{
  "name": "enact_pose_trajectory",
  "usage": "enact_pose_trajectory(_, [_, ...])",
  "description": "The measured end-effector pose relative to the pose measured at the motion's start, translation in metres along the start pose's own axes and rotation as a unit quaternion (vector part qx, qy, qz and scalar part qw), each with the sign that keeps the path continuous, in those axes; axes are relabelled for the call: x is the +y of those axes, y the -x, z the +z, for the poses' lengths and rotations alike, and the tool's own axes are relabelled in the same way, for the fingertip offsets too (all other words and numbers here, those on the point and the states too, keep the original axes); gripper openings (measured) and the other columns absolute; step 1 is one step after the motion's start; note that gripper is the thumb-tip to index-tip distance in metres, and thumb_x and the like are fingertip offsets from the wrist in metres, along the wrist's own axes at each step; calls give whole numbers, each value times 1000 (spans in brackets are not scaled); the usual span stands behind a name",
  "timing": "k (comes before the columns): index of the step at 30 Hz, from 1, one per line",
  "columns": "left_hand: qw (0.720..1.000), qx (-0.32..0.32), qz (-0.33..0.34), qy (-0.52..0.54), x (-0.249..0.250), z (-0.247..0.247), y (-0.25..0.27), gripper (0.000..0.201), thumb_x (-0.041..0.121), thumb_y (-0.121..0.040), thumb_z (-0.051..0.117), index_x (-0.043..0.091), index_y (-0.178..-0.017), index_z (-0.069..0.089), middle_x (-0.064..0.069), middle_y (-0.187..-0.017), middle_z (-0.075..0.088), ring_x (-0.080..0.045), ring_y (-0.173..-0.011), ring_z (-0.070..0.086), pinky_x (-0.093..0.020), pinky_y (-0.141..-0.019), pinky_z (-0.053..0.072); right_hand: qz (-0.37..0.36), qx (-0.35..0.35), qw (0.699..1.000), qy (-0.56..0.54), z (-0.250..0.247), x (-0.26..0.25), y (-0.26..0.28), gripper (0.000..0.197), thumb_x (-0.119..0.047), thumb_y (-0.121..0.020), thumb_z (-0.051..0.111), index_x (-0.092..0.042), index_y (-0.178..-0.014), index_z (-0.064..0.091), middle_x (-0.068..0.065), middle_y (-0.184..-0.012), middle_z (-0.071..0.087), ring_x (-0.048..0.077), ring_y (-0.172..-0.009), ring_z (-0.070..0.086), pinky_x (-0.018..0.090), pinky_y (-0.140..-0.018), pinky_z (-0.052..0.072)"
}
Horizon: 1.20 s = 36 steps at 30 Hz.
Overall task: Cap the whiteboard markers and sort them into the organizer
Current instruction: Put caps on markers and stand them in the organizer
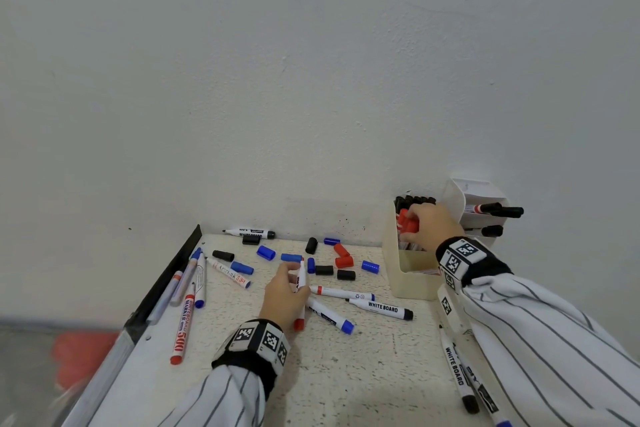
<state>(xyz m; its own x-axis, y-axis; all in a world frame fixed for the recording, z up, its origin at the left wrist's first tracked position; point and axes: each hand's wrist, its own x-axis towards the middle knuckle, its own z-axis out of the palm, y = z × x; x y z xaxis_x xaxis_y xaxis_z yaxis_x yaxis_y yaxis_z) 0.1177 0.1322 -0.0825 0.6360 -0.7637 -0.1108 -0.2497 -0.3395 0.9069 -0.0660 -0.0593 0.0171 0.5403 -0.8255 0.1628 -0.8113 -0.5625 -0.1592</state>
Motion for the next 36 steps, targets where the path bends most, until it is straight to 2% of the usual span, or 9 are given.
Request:
enact_pose_trajectory(3, [1000, 0, 0, 2, 0, -1, 0, 42, 8, -89, 57, 19, -127, 43, -3, -118, 51, -9, -94, 50, -13, -67, 43, -9, 3, 999, 48, 5, 0, 1, 44, -29, -83, 64, -26, -125, 51, 1, -121, 52, 23, -114, 42, 41, -95, 42])
enact_pose_trajectory(7, [1000, 10, 0, 0, 0, -1, 0, 42, 10, -89, 57, 18, -127, 42, -7, -121, 53, -12, -96, 52, -23, -82, 47, 18, 76, 997, -14, 5, 1, 3, 27, -10, -86, 58, -13, -112, 57, 9, -109, 53, 27, -106, 51, 35, -78, 43])
enact_pose_trajectory(9, [1000, 14, 3, -1, 1, -1, 1, 41, 10, -89, 57, 18, -126, 43, -6, -121, 52, -13, -97, 51, -24, -84, 45, 8, 108, 994, -25, 9, 3, 4, 31, -4, -87, 53, -9, -118, 55, 11, -122, 50, 29, -114, 47, 36, -85, 43])
enact_pose_trajectory(12, [1000, 16, 6, 1, 1, -1, 1, 39, 9, -89, 56, 18, -125, 44, -6, -121, 52, -13, -100, 51, -28, -89, 47, -41, 51, 998, 16, 15, 3, 2, 43, -12, -93, 46, -15, -135, 43, 3, -146, 35, 23, -131, 33, 38, -108, 29])
enact_pose_trajectory(22, [1000, 19, 4, -19, -1, -2, 1, 51, 10, -87, 60, 16, -134, 40, -6, -120, 54, -11, -96, 51, -23, -85, 44, 23, -80, 992, 96, 10, -16, 2, 54, -28, -96, 34, -18, -146, 15, -2, -156, 6, 23, -142, 8, 49, -114, 10])
enact_pose_trajectory(24, [999, 23, 5, -23, 0, -3, 2, 48, 12, -89, 59, 13, -134, 42, -8, -119, 56, -11, -95, 51, -23, -85, 45, 18, -34, 997, 66, 10, -24, 9, 53, -25, -93, 41, -21, -143, 24, -1, -155, 8, 25, -140, 10, 48, -112, 12])
enact_pose_trajectory(27, [999, 29, 8, -22, -1, -2, 1, 46, 13, -90, 56, 13, -134, 43, -8, -123, 55, -10, -98, 49, -22, -85, 43, -55, 70, 996, -16, 12, -41, 17, 34, -17, -91, 44, -22, -125, 49, 1, -139, 36, 19, -126, 31, 36, -104, 26])
enact_pose_trajectory(31, [999, 29, 5, -14, 0, -1, 0, 44, 14, -93, 51, 13, -136, 43, -8, -124, 54, -12, -101, 51, -23, -87, 44, -106, -108, 980, -129, 32, -70, 18, 31, -16, -92, 48, -15, -123, 52, 4, -128, 48, 18, -120, 44, 27, -101, 34])
enact_pose_trajectory(36, [999, 29, 10, -18, 0, -1, 0, 43, 15, -94, 47, 13, -137, 42, -7, -127, 53, -13, -109, 51, -24, -92, 42, -42, -277, 956, -84, 79, -85, 12, 61, -30, -91, 50, -24, -145, 23, 8, -149, 28, 25, -133, 35, 35, -110, 31])
